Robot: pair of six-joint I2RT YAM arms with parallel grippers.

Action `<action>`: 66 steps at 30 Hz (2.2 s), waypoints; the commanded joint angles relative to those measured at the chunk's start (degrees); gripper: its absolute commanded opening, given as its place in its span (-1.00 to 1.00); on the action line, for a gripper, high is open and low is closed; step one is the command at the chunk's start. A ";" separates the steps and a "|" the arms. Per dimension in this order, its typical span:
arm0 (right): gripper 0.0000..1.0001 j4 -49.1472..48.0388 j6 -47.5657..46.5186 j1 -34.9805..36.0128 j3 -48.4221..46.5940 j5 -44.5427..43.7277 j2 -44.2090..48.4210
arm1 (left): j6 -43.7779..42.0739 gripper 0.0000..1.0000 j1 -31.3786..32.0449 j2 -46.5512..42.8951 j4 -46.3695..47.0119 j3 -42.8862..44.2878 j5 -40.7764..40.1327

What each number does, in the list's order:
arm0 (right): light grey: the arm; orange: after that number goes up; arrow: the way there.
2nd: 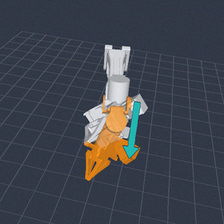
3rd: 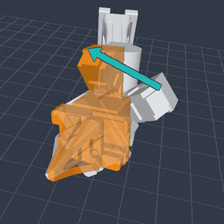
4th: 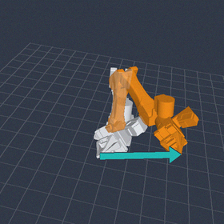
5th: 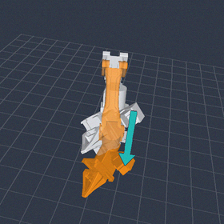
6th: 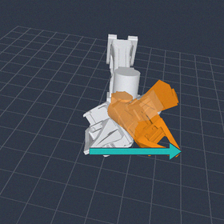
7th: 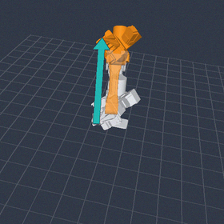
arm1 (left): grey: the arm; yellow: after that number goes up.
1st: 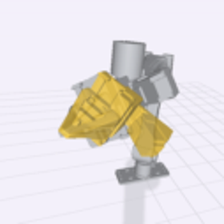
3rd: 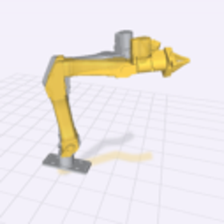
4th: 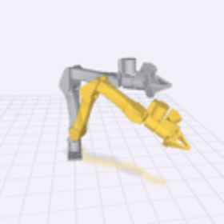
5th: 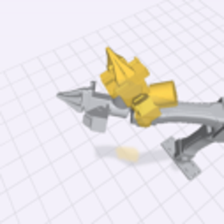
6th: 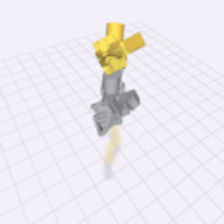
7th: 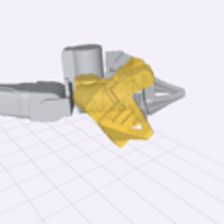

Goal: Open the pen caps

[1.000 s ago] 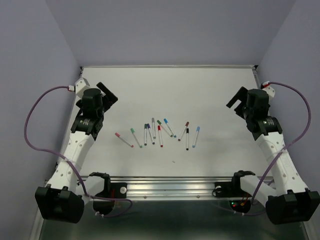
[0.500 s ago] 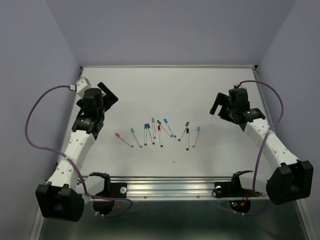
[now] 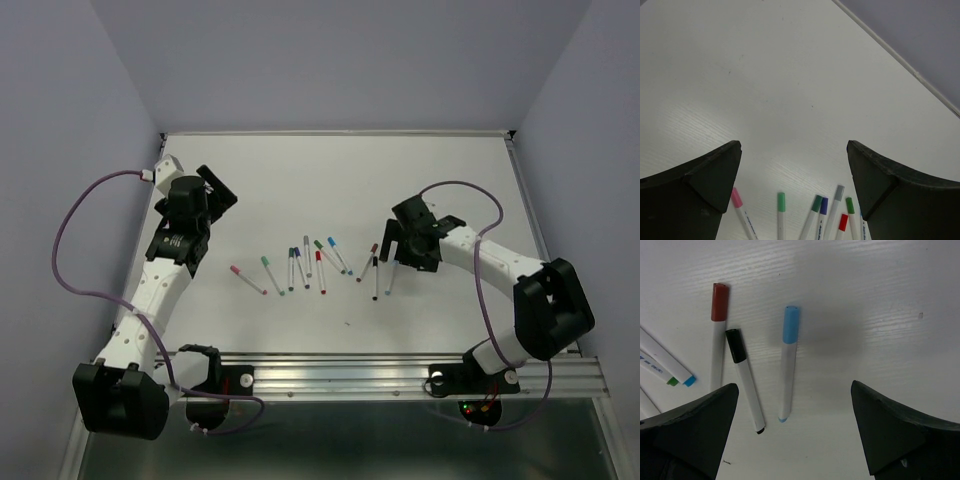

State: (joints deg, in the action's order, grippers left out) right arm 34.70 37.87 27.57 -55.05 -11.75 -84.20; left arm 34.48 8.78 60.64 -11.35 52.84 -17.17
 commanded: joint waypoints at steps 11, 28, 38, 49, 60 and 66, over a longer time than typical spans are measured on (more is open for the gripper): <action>0.95 4.24 7.83 4.86 -1.82 -6.88 -8.25 | -1.34 0.98 -0.16 -0.79 2.39 -1.42 -1.38; 0.02 0.99 8.27 7.06 1.78 -4.95 -11.24 | -1.17 0.98 -0.16 -1.49 1.77 -1.60 -3.22; -0.67 -6.04 3.45 7.06 4.86 -0.29 -11.07 | -0.99 0.98 -0.16 -1.93 1.07 -1.51 -3.75; -0.99 -11.22 -5.77 7.06 5.47 -2.50 -5.55 | -1.69 0.98 -0.16 -3.07 3.44 -2.04 4.32; -0.99 -31.88 -23.53 7.06 7.94 27.98 16.96 | 0.06 0.98 5.00 -3.78 26.19 -7.31 44.40; -0.99 -33.91 -23.10 7.06 5.48 40.83 14.77 | 2.08 0.98 12.49 -2.90 31.65 -6.87 44.94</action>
State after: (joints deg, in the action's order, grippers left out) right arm 5.23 16.78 34.22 -46.81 18.35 -67.99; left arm 35.11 18.57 58.59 10.98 45.65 22.65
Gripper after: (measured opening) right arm 0.203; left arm 0.986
